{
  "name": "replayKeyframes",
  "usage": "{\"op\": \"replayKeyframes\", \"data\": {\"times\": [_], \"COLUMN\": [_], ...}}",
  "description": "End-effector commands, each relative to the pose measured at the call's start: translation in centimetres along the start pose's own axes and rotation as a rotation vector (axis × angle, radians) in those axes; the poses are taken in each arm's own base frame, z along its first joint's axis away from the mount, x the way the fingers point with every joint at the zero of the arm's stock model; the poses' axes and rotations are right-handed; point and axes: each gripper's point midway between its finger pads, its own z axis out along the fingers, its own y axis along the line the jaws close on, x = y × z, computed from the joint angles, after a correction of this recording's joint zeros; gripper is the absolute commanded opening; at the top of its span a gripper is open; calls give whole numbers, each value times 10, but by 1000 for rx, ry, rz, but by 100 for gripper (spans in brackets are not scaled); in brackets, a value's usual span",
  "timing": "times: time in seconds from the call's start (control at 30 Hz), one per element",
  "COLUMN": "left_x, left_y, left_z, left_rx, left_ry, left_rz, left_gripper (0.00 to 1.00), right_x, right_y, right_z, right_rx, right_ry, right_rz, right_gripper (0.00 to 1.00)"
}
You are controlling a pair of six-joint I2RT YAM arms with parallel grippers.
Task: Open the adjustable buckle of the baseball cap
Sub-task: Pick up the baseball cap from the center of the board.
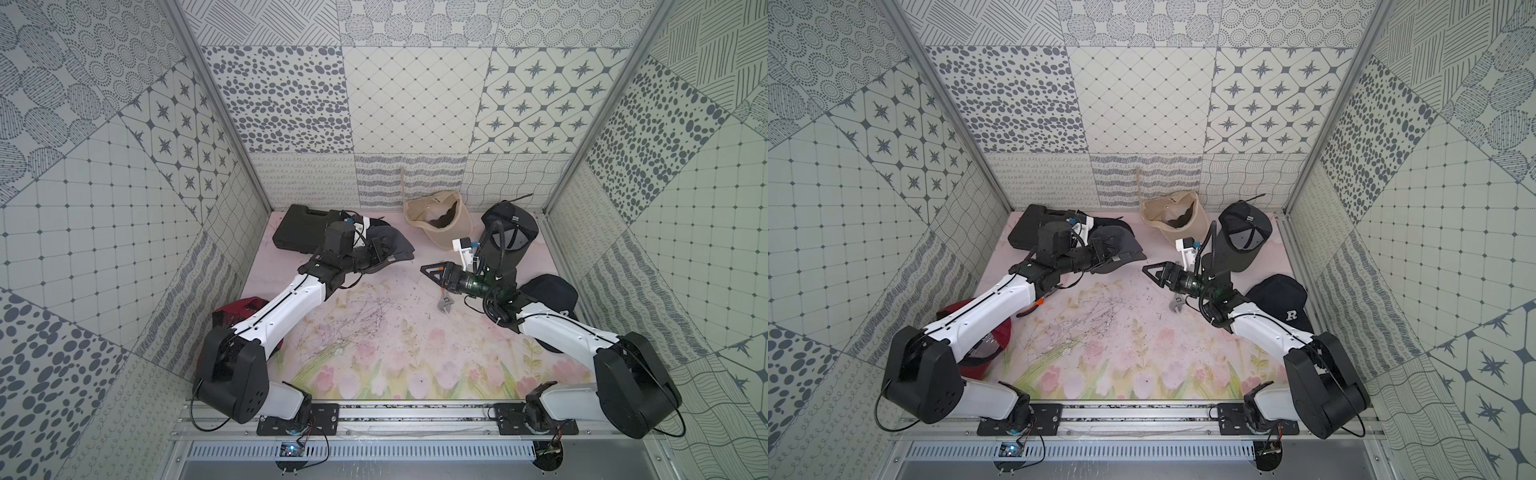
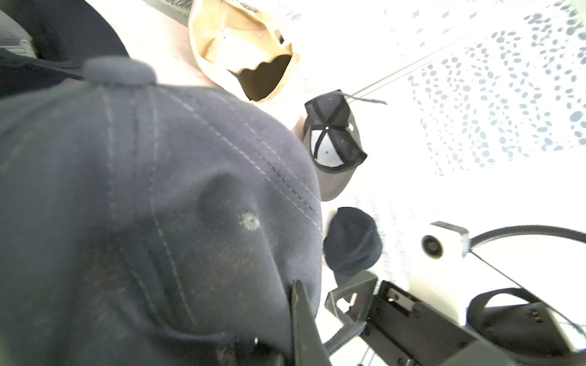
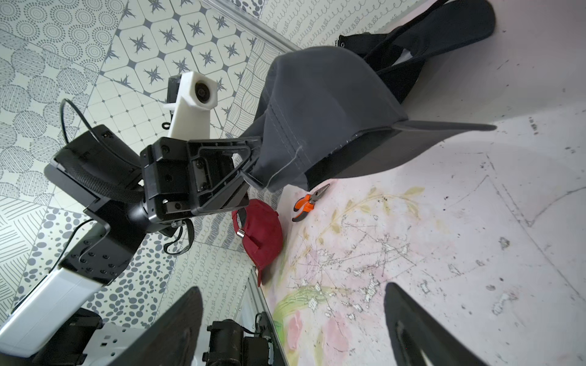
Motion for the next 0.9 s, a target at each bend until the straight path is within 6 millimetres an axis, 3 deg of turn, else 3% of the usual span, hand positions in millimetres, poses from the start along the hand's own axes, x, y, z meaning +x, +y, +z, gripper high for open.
{"op": "replayKeyframes", "data": {"times": [0.0, 0.23, 0.6, 0.87], "left_x": [-19, -13, 1, 10], "left_y": [-41, -51, -59, -61], "left_z": [-14, -19, -10, -3], "left_rx": [146, 170, 203, 211], "left_ry": [-72, -50, 4, 30], "left_rz": [-7, 10, 23, 43], "left_gripper": [0, 0, 0, 0], "right_x": [-31, -41, -48, -56], "right_y": [21, 29, 45, 48], "right_z": [5, 21, 34, 39], "right_rx": [-76, -133, -204, -254], "right_ry": [-133, -155, -177, -205], "right_rz": [101, 182, 177, 175], "right_gripper": [79, 67, 58, 17]}}
